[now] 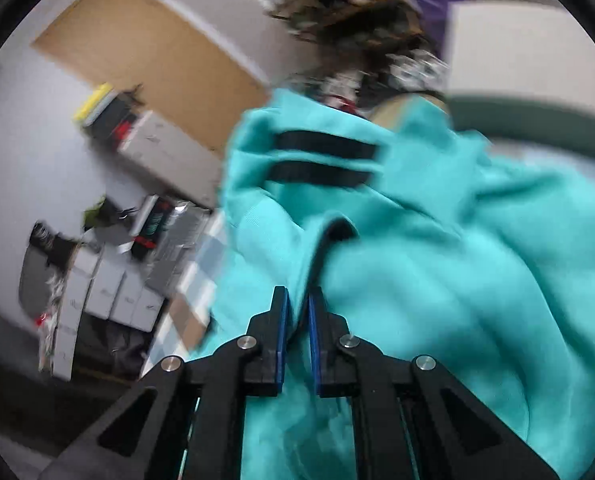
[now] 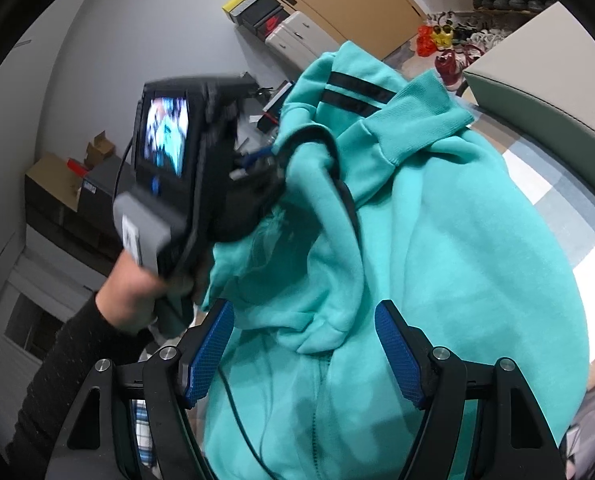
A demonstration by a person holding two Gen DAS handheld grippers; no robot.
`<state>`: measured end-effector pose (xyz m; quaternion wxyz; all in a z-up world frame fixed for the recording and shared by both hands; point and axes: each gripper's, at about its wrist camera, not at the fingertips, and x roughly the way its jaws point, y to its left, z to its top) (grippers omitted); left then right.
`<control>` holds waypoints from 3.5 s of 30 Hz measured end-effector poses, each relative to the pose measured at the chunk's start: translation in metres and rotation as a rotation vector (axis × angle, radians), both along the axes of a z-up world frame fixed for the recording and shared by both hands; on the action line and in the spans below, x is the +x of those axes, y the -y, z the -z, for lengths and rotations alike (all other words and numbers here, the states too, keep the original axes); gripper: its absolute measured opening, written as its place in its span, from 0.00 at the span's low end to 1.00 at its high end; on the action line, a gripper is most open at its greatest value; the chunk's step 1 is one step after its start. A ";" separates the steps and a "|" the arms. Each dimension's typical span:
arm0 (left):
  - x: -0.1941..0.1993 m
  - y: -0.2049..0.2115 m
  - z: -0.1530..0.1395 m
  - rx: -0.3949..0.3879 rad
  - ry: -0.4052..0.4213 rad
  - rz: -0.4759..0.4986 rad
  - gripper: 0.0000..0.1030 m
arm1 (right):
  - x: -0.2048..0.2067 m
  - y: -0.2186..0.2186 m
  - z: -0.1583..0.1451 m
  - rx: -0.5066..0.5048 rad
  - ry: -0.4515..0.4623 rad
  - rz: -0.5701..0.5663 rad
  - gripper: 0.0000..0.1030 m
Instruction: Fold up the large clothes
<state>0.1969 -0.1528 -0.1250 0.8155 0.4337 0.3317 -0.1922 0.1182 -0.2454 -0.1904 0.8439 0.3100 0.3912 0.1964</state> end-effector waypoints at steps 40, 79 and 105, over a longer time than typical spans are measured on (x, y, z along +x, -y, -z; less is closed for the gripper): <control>0.092 -0.173 0.012 -0.849 -0.619 -0.539 0.58 | -0.005 -0.017 -0.001 -0.027 -0.029 -0.027 0.72; 0.026 -0.154 0.034 -0.920 -0.507 -0.480 0.59 | -0.002 -0.018 0.009 -0.108 -0.055 0.003 0.72; -0.038 -0.170 -0.050 -1.050 -0.233 -0.430 0.60 | -0.003 -0.010 0.014 -0.062 -0.078 0.018 0.72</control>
